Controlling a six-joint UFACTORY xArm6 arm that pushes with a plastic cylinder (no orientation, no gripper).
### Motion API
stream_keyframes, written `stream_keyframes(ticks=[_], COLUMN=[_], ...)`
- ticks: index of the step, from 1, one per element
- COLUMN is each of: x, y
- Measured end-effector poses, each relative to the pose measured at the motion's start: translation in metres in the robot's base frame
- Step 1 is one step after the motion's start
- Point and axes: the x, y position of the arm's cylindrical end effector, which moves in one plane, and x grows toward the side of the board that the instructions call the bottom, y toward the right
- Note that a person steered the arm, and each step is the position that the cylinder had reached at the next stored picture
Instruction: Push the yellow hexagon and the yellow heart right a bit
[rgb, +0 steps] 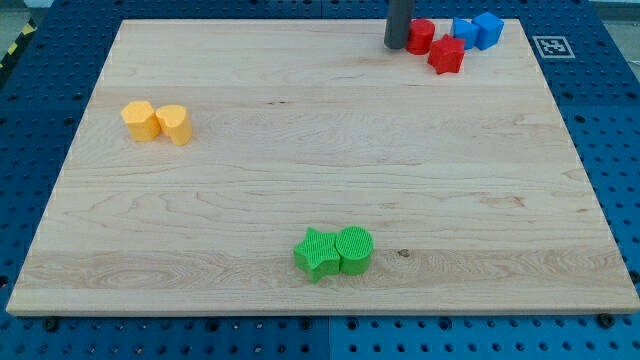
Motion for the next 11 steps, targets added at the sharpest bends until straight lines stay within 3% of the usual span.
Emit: stream_keyframes(ticks=[1, 4, 6, 10, 11], x=[0.008, 0.07, 0.148, 0.159, 0.155], y=[-0.037, -0.362, -0.39, -0.314, -0.338])
